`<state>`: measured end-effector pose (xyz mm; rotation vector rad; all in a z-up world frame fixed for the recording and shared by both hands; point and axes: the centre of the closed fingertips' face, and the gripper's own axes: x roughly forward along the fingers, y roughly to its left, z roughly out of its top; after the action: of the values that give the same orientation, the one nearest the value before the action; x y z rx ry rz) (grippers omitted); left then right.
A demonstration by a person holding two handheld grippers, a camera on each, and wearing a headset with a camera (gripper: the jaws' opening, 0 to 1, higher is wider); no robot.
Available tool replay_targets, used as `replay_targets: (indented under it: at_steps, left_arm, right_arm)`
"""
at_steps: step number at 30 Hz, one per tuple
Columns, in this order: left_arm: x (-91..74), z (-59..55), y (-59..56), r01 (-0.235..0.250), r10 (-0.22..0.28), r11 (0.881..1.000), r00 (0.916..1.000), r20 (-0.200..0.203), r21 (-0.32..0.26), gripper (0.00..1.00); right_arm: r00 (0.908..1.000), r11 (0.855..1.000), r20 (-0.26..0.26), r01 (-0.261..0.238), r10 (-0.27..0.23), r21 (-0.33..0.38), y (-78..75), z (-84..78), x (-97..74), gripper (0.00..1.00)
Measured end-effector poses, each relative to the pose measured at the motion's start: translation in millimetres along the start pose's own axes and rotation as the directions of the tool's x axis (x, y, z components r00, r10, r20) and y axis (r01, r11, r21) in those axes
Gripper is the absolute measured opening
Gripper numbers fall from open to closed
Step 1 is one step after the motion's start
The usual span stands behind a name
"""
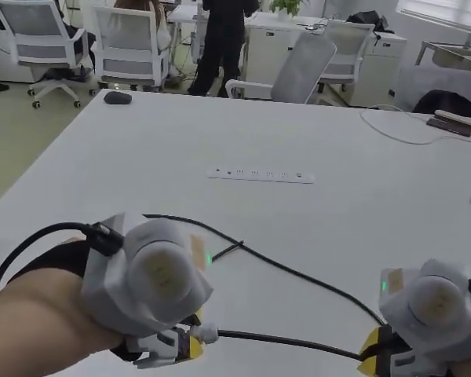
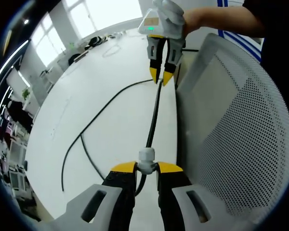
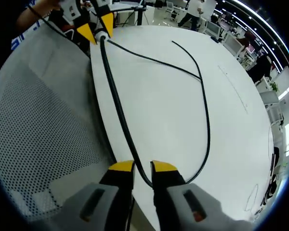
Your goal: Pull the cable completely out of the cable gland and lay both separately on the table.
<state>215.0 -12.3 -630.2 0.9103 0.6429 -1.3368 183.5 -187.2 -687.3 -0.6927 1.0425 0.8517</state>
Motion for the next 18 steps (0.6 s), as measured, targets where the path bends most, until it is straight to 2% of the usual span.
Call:
replay_targets:
  at_steps: [3, 5, 7, 8, 10, 14, 18]
  left_arm:
    - [0.7, -0.4, -0.9, -0.002, 0.002, 1.0, 1.0, 0.001, -0.012, 0.16]
    - [1.1, -1.3, -0.6, -0.009, 0.009, 1.0, 1.0, -0.003, -0.017, 0.16]
    - [1.1, -0.8, -1.0, -0.012, 0.012, 1.0, 0.9999, -0.004, -0.02, 0.16]
    - [1.1, -0.1, -1.4, -0.011, 0.011, 1.0, 0.9999, -0.002, -0.022, 0.16]
    - [0.6, 2.3, -2.8, -0.009, 0.009, 1.0, 0.9999, 0.004, -0.024, 0.16]
    - [-1.8, 8.5, -7.1, -0.013, 0.013, 1.0, 0.9997, 0.02, -0.014, 0.16]
    - [-6.5, 14.0, -14.6, -0.014, 0.015, 1.0, 0.9987, 0.049, -0.018, 0.16]
  right_arm:
    - [0.9995, 1.0, 0.024, -0.02, 0.02, -0.006, 7.9, 15.4, -2.9, 0.24]
    - [0.9974, 0.999, 0.058, -0.043, 0.044, -0.015, 16.0, 30.9, -6.2, 0.24]
    - [0.9856, 0.996, 0.143, -0.089, 0.09, -0.014, 31.2, 60.7, -11.4, 0.27]
    - [0.9757, 0.993, 0.185, -0.112, 0.117, -0.038, 39.9, 77.7, -15.3, 0.28]
    - [0.9637, 0.991, 0.234, -0.118, 0.128, -0.057, 47.6, 101.2, -20.1, 0.28]
    - [0.9544, 0.989, 0.265, -0.117, 0.137, -0.089, 57.7, 129.3, -20.7, 0.25]
    - [0.9582, 0.986, 0.251, -0.11, 0.138, -0.122, 61.2, 137.8, -15.9, 0.23]
